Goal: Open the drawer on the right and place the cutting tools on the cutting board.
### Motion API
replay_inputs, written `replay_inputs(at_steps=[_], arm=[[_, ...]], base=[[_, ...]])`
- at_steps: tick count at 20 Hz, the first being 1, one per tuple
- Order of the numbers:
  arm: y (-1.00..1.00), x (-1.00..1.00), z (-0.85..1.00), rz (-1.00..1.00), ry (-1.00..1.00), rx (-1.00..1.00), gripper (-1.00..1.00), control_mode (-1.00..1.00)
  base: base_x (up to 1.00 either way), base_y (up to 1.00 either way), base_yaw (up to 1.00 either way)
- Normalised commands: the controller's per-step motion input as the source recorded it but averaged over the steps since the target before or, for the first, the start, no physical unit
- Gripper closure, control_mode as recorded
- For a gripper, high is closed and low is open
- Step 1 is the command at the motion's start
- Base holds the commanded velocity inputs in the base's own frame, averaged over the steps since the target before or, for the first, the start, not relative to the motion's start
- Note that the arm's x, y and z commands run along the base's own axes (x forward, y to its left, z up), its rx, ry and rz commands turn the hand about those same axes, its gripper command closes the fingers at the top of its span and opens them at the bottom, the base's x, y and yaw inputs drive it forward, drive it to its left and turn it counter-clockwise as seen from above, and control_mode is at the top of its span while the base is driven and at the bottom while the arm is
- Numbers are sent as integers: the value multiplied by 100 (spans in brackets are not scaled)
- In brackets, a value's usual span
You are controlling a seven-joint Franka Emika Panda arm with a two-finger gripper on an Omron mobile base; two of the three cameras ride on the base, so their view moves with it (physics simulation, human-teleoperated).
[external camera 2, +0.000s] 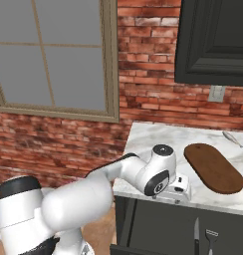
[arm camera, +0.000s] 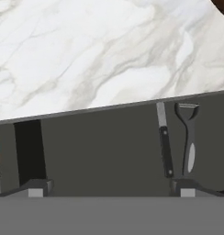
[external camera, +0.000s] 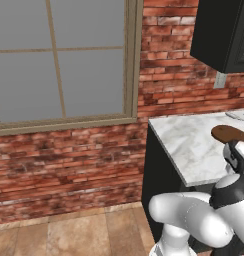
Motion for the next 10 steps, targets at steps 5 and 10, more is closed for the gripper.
replay_inputs(at_steps=[5,10], arm=[[-5,0,-1,0,8,2,-100,-100],[-6,-1,-7,0,9,0,-100,-100]], base=[[0,0,0],[0,0,0]])
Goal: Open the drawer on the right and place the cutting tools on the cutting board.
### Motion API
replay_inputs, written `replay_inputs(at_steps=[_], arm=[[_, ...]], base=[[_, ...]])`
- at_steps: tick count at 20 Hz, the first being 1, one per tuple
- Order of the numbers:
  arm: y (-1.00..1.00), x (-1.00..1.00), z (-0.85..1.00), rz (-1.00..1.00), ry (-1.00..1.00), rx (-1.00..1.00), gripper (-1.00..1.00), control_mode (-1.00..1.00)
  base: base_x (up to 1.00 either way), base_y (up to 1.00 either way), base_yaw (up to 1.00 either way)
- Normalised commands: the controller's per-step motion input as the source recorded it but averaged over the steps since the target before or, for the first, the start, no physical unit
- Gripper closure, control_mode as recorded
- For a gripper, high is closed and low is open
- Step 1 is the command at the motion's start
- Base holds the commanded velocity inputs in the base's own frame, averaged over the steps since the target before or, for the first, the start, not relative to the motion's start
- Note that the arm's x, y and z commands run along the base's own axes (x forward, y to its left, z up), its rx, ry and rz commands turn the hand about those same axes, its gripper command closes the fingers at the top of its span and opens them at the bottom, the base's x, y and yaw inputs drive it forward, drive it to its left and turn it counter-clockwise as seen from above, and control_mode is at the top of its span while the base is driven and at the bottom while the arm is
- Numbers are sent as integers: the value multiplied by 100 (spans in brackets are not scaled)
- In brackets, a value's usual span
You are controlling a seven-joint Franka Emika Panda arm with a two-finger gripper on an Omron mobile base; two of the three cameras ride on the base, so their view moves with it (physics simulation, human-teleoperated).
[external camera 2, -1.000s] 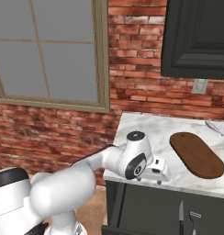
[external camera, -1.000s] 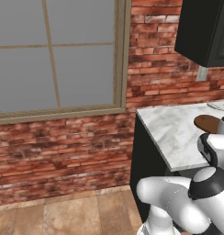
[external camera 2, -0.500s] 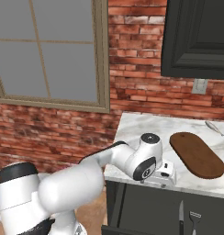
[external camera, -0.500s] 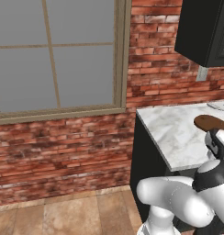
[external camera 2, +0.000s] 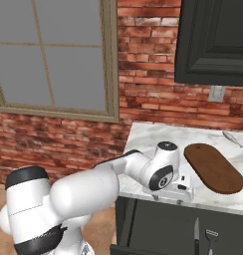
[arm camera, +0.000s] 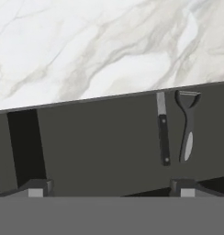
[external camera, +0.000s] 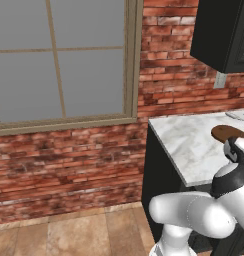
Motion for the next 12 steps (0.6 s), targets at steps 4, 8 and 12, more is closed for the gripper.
replay_inputs(at_steps=[4,8,12], arm=[[-10,-12,-9,0,4,0,-100,-100],[-21,-30,-11,0,0,0,-100,-100],[-28,-16,-15,0,1,0,-100,-100]], base=[[0,0,0],[0,0,0],[0,0,0]])
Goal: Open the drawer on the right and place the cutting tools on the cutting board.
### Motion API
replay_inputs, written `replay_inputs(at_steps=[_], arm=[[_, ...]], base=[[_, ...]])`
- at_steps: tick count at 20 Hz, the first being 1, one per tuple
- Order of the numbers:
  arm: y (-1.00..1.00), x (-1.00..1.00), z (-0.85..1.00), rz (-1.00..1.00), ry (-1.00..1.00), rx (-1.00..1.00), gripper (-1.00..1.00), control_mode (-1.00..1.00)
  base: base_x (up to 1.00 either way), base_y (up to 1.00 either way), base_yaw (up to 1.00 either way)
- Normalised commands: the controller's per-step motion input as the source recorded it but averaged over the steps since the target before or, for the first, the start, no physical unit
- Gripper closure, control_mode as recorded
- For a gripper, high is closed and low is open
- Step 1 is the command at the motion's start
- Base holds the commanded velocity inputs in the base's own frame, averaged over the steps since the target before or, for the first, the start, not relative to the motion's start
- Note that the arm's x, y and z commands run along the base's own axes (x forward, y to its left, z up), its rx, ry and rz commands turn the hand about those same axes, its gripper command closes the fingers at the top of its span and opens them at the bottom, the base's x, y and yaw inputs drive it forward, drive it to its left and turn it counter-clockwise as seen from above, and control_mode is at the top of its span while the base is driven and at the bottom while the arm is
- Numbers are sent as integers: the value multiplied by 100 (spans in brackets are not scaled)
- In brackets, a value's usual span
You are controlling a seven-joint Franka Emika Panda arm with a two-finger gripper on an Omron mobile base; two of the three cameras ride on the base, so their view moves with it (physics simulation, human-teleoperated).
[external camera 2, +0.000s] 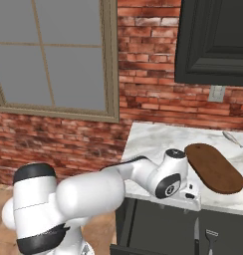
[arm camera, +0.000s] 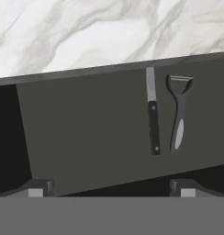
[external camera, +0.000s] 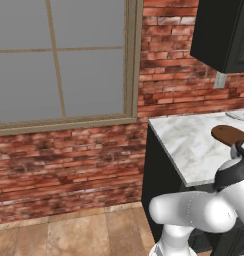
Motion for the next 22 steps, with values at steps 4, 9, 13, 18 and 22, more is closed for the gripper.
replay_inputs(at_steps=[4,9,13,18,22], arm=[[-26,-7,-20,2,0,-2,-100,-100],[-25,-3,-17,2,1,-1,-100,-100],[-29,0,-13,2,3,0,-100,-100],[-26,0,-8,2,1,1,-100,-100],[-21,0,-10,1,0,1,-100,-100]], base=[[0,0,0],[0,0,0],[0,0,0],[0,0,0],[0,0,0]])
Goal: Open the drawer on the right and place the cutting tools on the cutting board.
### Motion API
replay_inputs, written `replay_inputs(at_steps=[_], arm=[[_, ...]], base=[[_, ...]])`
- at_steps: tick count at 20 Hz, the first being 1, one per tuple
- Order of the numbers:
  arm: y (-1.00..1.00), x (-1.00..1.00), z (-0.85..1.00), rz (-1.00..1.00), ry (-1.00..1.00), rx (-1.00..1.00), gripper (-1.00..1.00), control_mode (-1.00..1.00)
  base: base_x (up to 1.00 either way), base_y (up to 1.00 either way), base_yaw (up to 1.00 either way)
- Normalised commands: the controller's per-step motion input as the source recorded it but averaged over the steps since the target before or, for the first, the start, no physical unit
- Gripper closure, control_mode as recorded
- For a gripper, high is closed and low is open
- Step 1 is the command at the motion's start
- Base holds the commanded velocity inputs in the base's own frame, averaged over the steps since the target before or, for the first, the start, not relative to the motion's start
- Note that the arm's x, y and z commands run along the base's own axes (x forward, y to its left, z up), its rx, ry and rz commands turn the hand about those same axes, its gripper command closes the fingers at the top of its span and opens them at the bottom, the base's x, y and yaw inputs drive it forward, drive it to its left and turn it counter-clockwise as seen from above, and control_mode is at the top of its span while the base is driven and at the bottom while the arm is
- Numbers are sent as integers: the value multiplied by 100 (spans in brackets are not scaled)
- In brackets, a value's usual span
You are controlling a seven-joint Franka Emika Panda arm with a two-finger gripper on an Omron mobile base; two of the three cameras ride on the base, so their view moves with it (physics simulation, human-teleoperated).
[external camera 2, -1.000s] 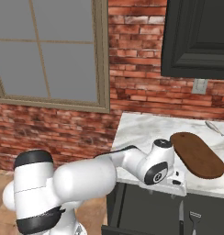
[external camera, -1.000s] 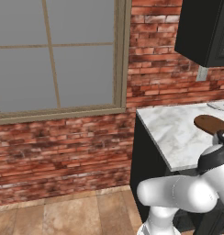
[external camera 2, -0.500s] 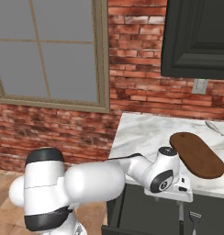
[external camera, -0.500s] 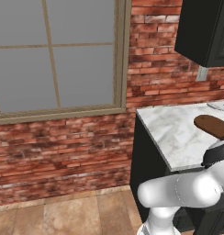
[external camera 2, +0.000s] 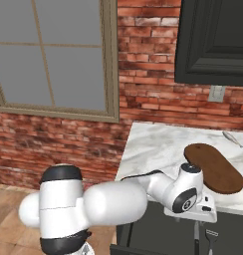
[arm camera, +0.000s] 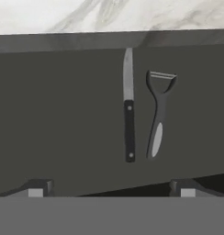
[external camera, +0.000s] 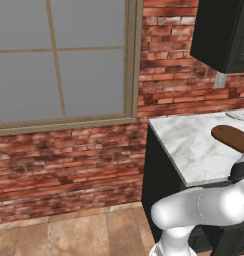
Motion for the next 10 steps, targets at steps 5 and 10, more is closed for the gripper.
replay_inputs(at_steps=[5,10], arm=[[-17,0,-13,0,1,1,-100,-100],[-15,0,-18,0,1,0,-100,-100]], base=[[0,0,0],[0,0,0]])
